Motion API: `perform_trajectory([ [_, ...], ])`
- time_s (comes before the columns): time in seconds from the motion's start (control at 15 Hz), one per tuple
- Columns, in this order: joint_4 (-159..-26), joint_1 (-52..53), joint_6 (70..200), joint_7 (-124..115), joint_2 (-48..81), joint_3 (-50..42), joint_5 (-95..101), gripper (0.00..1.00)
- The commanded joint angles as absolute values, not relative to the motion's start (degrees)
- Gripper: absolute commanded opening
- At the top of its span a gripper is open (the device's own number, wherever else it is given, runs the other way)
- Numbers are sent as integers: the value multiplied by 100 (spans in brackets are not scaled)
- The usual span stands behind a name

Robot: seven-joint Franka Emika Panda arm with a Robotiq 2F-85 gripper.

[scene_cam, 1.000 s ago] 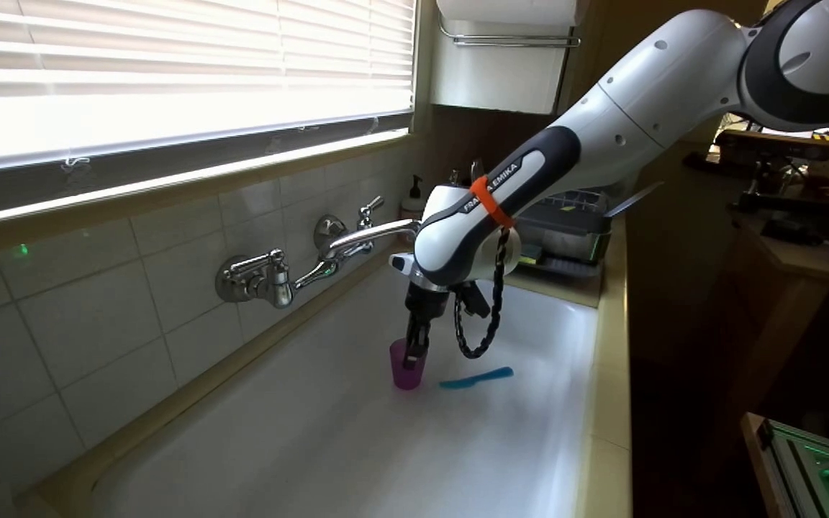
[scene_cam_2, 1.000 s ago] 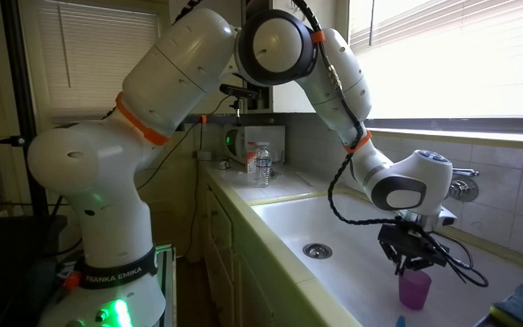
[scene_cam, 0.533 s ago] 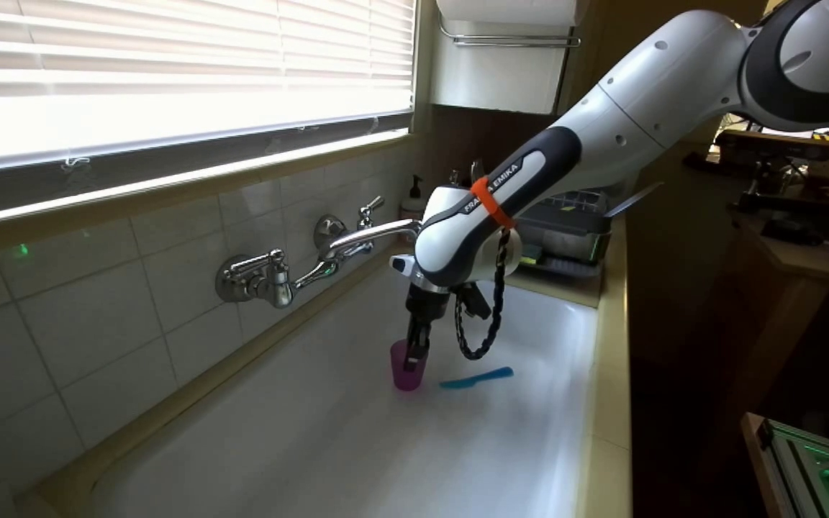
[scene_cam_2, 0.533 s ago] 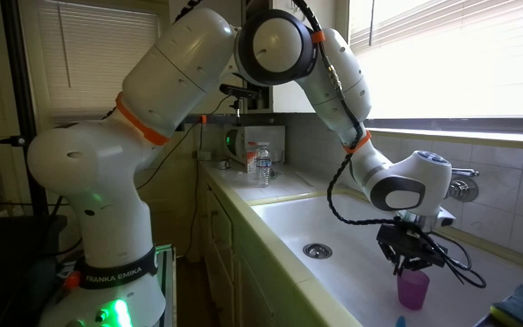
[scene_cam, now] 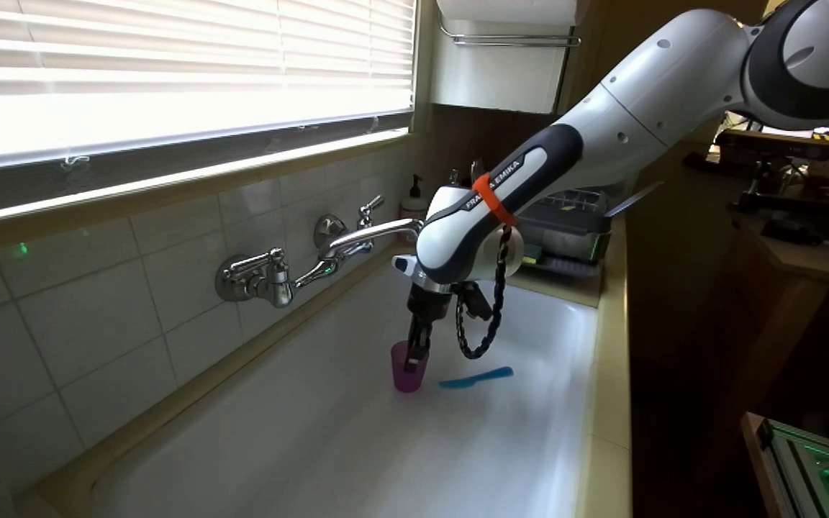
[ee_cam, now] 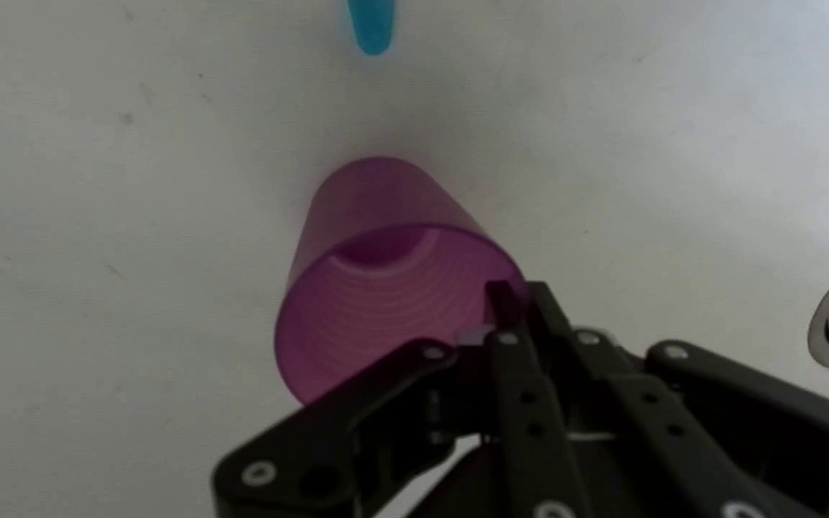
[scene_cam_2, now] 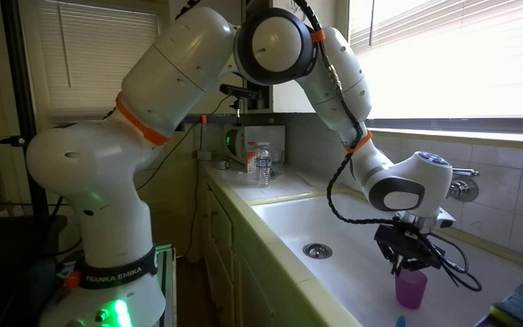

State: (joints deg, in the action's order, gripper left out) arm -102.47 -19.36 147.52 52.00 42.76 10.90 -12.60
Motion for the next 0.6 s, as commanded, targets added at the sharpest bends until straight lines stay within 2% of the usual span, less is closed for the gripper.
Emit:
perform_trajectory([
  [0.0,-10603,-2047,14800,5178,4198,1223,-1476,37],
  [0.53,-10960,-2000,14879,5030,4023,1220,-1484,96],
])
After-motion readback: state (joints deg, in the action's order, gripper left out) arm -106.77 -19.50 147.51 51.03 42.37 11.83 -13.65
